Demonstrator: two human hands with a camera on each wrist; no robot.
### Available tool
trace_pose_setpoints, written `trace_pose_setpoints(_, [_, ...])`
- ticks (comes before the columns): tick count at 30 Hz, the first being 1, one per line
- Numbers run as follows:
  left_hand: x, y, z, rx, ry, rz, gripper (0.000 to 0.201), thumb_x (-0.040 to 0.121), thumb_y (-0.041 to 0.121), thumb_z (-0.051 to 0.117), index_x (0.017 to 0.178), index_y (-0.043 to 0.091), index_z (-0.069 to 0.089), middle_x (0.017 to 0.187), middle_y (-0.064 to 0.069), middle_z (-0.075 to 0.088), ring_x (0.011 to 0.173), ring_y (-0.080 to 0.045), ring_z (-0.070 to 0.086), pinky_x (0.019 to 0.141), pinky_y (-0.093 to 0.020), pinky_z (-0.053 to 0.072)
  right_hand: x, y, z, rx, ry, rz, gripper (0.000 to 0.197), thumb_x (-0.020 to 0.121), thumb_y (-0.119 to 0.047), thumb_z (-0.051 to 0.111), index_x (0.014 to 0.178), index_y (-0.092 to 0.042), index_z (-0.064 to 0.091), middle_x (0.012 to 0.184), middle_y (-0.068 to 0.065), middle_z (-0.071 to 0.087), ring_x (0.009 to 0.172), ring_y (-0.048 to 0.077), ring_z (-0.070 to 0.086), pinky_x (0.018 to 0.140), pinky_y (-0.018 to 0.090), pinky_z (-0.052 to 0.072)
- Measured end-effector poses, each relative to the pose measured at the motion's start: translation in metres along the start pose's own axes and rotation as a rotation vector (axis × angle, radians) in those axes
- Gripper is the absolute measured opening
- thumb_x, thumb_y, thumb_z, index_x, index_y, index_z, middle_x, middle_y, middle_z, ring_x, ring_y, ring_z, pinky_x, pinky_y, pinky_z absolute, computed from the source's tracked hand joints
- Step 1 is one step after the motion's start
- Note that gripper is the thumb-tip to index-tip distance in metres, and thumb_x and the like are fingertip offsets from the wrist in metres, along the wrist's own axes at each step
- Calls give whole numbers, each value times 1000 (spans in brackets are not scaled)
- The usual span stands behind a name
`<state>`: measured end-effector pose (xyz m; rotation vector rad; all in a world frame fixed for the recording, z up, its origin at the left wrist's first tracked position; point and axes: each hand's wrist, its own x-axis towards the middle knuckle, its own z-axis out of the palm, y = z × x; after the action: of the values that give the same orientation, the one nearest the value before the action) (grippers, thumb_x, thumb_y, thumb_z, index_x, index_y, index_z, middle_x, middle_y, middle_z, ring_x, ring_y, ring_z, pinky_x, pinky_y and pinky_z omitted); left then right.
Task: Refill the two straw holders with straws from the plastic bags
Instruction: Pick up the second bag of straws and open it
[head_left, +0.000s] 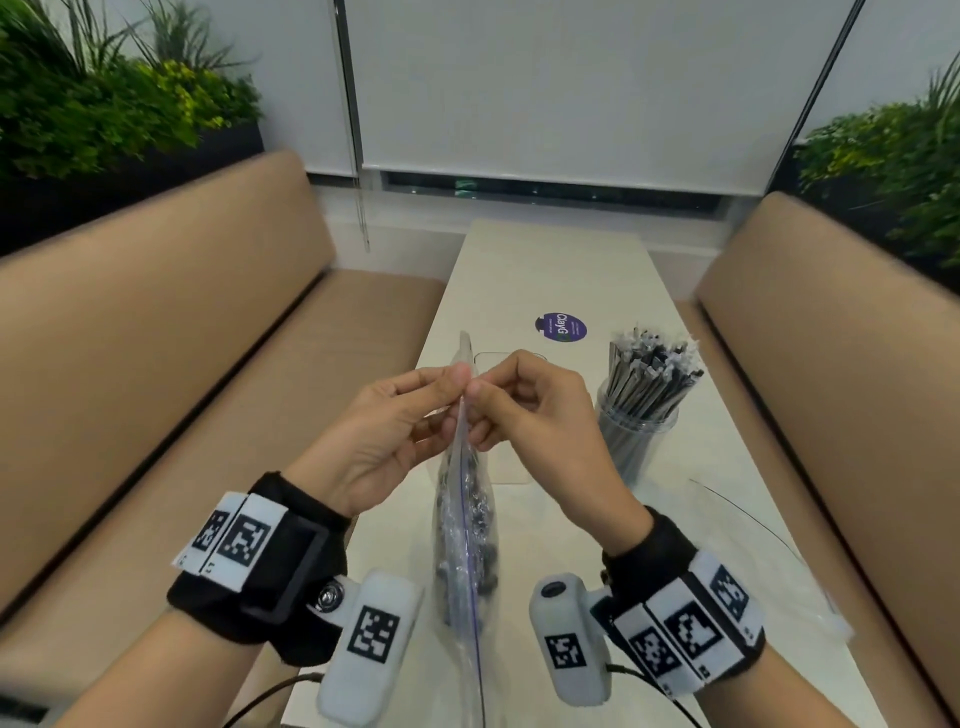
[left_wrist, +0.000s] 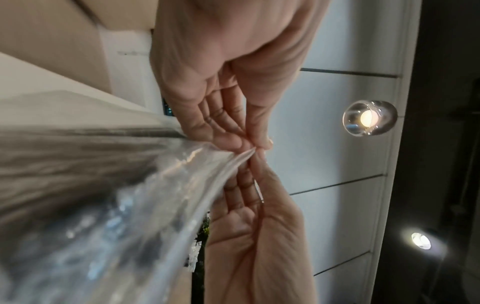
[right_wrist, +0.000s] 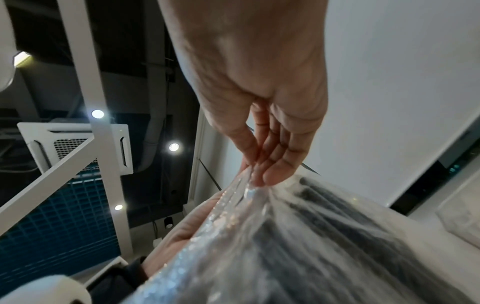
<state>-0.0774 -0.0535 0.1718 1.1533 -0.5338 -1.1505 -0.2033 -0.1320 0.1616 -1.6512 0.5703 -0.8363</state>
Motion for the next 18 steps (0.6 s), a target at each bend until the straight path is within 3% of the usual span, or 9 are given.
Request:
trace_pose_setpoints(2, [1,1,0,-18,-5,-3,9,74,19,68,76,11,72,66,0,68,53,-4,60,56,-12,55,2,-2,0,-13,-1,37,11,91,-8,62,83,0,62,66,15,68,54,19,65,58,30,56])
trace_pose_setpoints(6, [2,3,0,120,-15,57,13,86,10,63,76,8,72,65,-4,69,56,-9,63,59,-15,57,7,-4,-2,-27,-14,96,30,92,-23,65,87,6,61,67,16,68,55,20,65,56,30,55])
trace_pose_setpoints(10, [1,4,-1,260,-40,113,10,87,11,64,83,5,70,68,-6,68,57,-9,64,59,-17,57,10,-8,-3,-40,-27,118,22,95,-7,53,84,12,56,64,17,64,49,19,63,51,28,54])
trace_pose_setpoints(15, [-2,7,2,378,-70,170,16,84,21,67,86,5,68,72,-8,69,62,-10,66,62,-19,58,12,-11,-4,-161,-36,90,24,93,-14,59,81,7,61,60,14,66,52,24,67,57,35,60])
trace_pose_setpoints(18, [2,5,5,471,-31,196,16,93,9,58,78,6,65,65,-2,66,57,-9,62,60,-22,58,14,-7,-5,-126,-53,121,24,94,-6,51,81,14,56,60,13,62,47,19,64,51,30,57])
